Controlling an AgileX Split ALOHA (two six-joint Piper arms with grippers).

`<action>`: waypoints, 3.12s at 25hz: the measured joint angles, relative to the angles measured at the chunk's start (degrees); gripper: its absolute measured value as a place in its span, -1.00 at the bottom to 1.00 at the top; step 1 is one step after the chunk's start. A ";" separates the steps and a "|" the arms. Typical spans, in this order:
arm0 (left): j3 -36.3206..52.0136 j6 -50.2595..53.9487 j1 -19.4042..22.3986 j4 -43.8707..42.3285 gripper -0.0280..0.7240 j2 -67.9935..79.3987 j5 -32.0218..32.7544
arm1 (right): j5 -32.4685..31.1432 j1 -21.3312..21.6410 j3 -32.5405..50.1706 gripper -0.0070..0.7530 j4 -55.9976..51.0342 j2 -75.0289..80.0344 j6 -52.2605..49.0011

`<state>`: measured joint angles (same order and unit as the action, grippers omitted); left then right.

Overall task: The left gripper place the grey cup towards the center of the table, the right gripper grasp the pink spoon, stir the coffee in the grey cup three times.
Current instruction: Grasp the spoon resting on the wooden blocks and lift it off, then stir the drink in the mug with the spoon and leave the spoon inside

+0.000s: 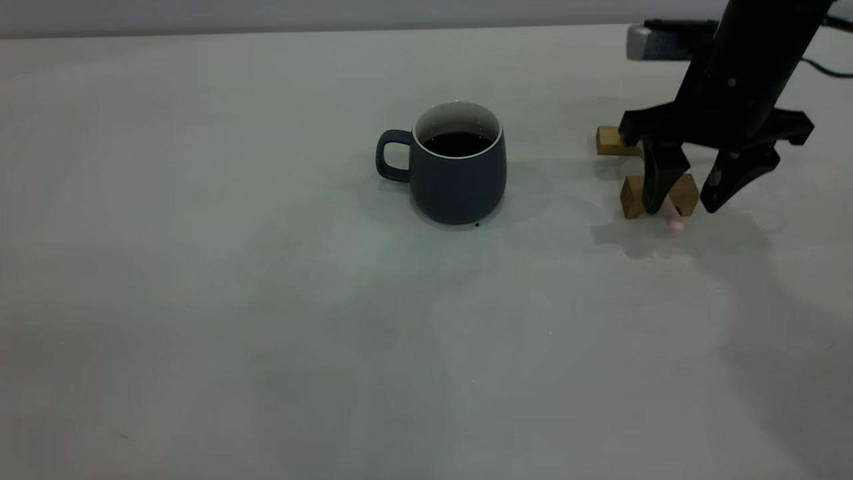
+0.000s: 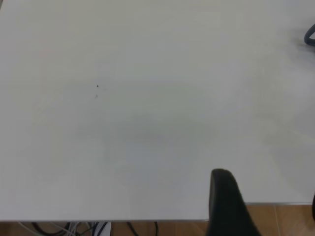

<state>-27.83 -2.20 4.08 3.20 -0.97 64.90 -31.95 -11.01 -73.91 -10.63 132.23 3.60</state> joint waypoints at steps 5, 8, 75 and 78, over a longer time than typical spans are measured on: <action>0.00 0.00 0.00 0.00 0.36 0.00 0.00 | 2.23 0.00 -0.02 0.54 0.00 2.50 0.00; 0.00 0.00 0.00 0.00 0.36 0.00 0.00 | 3.53 0.00 -0.13 0.51 0.00 3.48 0.00; 0.00 0.00 0.00 0.00 0.36 0.00 0.00 | -28.70 0.07 -9.61 -0.65 -89.84 11.44 -35.26; 0.00 0.00 0.00 0.00 0.36 0.00 0.00 | -29.53 -0.08 -9.61 -0.65 -89.84 11.49 -35.26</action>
<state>-27.83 -2.20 4.08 3.20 -0.97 64.90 -61.48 -11.10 -83.52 -100.48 143.72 -31.66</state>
